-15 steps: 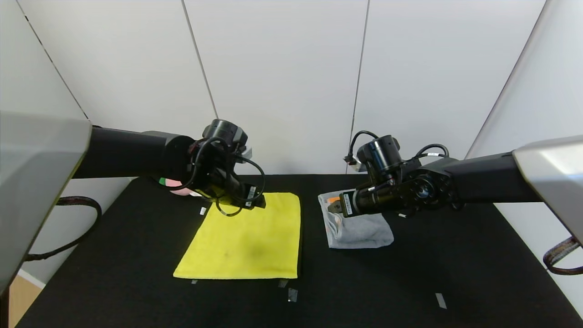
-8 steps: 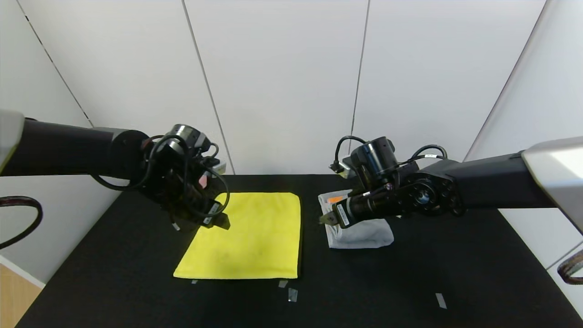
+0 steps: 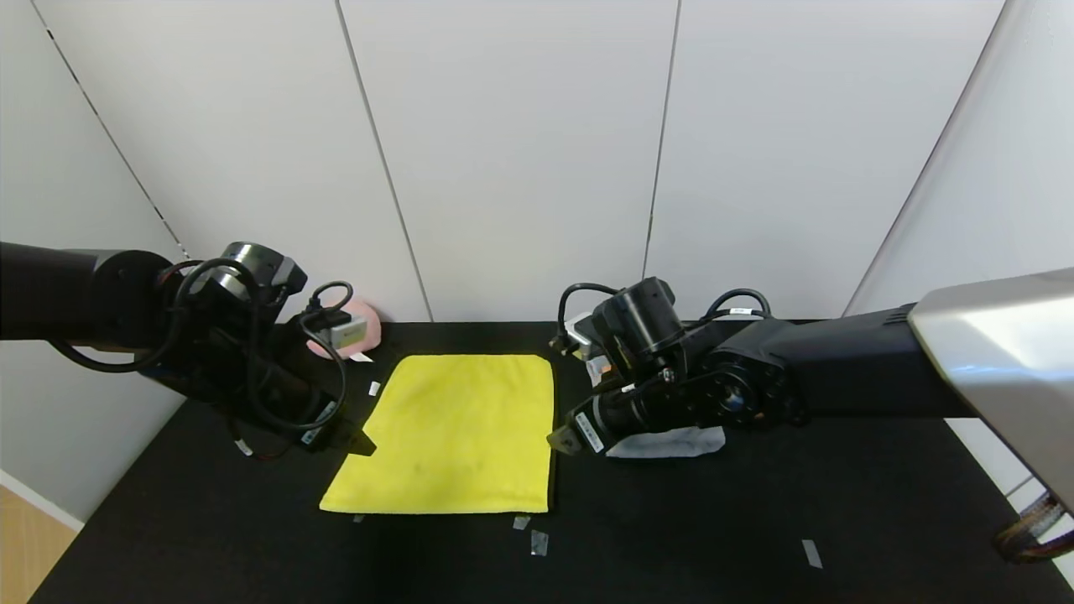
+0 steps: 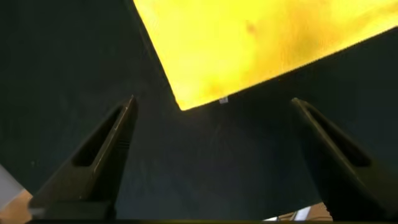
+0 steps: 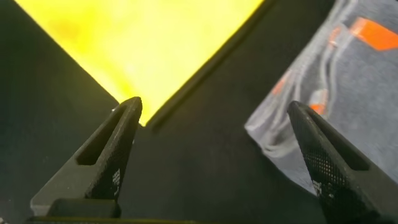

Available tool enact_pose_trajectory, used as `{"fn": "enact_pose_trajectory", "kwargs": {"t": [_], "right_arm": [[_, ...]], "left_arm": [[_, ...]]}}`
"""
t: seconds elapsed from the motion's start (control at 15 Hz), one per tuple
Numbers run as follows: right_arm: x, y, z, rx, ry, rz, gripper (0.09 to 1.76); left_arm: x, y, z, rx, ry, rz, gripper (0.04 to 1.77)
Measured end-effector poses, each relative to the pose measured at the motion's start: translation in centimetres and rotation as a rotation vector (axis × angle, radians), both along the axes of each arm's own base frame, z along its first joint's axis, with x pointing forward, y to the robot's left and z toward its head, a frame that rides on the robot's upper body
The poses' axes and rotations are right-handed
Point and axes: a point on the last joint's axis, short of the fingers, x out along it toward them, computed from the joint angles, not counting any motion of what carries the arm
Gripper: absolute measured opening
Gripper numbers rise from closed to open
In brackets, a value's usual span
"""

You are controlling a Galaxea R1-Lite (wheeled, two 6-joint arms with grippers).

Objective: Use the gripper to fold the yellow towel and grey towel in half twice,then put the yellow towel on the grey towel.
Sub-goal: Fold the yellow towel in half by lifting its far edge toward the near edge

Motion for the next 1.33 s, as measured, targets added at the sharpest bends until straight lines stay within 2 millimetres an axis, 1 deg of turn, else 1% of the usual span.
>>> {"fn": "enact_pose_trajectory", "kwargs": {"t": [0.33,0.73,1.0,1.13,1.33], "right_arm": [[-0.9,2.8,-1.1,-0.047,0.054,0.054,1.7],[-2.0,5.7,-3.9,-0.107,0.074,0.068,1.7],[-2.3,7.0,-5.1,-0.109,0.085,0.042,1.7],[-2.3,7.3,-5.6,-0.116,0.118,0.024,1.7],[-2.5,7.8,-5.9,-0.121,0.151,-0.001,1.7]], "left_arm": [[0.2,0.5,-1.7,0.003,0.06,0.01,1.72],[1.0,1.3,-4.7,0.007,0.15,0.022,1.72],[1.4,1.1,-6.0,0.008,0.178,0.011,1.72],[1.4,1.1,-6.5,0.016,0.188,-0.006,1.72],[1.3,1.1,-7.1,0.021,0.206,-0.02,1.72]]}}
